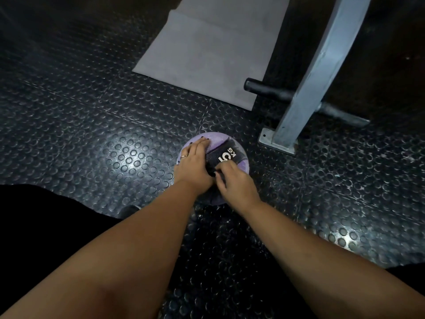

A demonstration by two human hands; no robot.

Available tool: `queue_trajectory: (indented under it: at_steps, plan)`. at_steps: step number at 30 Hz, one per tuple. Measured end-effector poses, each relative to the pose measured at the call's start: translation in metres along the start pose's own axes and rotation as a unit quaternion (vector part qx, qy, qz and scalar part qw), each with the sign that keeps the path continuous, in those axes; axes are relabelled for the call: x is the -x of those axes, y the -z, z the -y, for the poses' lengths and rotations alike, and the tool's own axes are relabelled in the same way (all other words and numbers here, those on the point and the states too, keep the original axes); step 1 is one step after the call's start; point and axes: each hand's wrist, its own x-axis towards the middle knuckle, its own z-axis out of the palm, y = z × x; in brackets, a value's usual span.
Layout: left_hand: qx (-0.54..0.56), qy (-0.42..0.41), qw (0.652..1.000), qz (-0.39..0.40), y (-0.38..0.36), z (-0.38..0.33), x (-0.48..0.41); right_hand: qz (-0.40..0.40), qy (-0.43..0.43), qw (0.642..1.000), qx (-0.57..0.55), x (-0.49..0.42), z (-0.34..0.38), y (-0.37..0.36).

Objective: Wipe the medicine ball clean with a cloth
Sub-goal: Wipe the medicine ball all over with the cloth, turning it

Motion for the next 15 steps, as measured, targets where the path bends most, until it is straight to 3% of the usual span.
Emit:
queue_trajectory:
  at_steps: [4, 6, 10, 15]
  plan:
    - [0.031, 0.003, 1.0, -0.003, 0.001, 0.003, -0.001, -0.02, 0.02, 0.999, 0.035, -0.002, -0.009, -0.003]
    - [0.034, 0.013, 0.999, 0.002, 0.001, 0.004, -0.001, -0.044, -0.027, 0.998, 0.024, -0.008, -0.015, -0.002]
    - [0.032, 0.026, 0.999, 0.008, 0.005, 0.006, 0.001, -0.046, -0.201, 0.979, 0.002, -0.031, -0.041, 0.008]
    - [0.056, 0.035, 0.998, 0.001, 0.009, 0.012, -0.002, -0.054, -0.223, 0.972, -0.045, -0.034, -0.027, 0.003]
